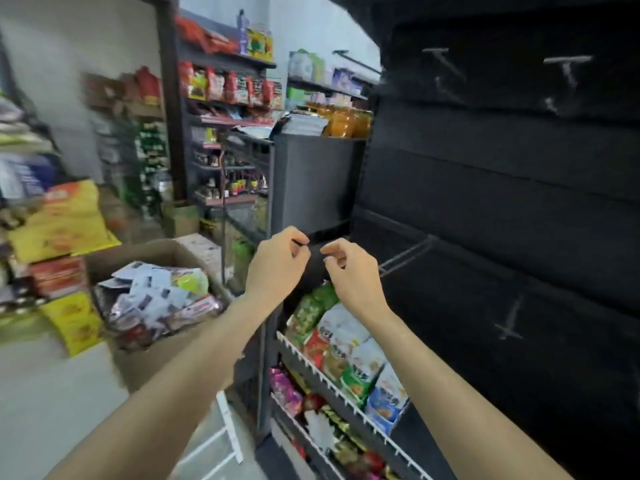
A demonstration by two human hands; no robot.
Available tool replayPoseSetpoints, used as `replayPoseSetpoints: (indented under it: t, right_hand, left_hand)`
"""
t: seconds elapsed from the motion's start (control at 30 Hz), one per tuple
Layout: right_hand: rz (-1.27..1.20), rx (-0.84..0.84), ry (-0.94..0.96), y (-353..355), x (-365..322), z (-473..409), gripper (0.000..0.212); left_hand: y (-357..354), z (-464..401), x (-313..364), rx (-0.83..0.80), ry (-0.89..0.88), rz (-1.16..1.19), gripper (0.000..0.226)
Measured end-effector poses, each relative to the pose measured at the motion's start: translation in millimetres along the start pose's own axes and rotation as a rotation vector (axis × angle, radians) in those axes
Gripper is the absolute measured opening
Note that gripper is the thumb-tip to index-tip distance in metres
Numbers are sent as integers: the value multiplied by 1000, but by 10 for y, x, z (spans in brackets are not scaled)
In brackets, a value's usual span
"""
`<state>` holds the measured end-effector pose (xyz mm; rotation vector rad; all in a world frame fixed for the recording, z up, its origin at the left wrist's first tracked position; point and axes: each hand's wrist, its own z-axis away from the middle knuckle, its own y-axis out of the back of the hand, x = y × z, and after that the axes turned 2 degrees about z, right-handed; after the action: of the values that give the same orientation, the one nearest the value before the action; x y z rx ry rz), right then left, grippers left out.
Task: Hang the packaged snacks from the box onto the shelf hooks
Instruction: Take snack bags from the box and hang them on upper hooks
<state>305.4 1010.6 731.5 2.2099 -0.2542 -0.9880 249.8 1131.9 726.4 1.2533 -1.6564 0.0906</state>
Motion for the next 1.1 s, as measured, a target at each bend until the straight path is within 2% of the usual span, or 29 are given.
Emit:
replayPoseSetpoints:
  t: [0.27, 0.5, 0.63, 0.77, 0.93, 1.03, 1.1]
  right_hand:
    - [-10, -359, -41, -2116, -519, -577, 23]
    - [80, -629, 11, -3369, -410, -1041, 40]
    - [92, -759, -32, -3774, -281, -1310, 49]
    - [104, -846, -43, -4050, -220, -1504, 44]
    - [13, -911, 2, -4219, -188, -1592, 11]
    - [-84, -833, 24, -4199, -156, -1729, 22]
    - [-189, -829, -18, -4113, -156, -1846, 22]
  left_hand:
    - [1001, -326, -1955, -52, 312, -163, 8]
    - [1226, -501, -3129, -283, 445, -352, 38]
    - [1190, -658, -3508, -365, 506, -424, 46]
    - [1086, -772, -3737, -377, 547, -461, 36]
    - [1062, -802, -4004, -279, 633, -479, 27]
    - [1121, -900, -4052, -232, 622, -352, 6]
    - [1200, -1016, -3980, -182, 576, -207, 11]
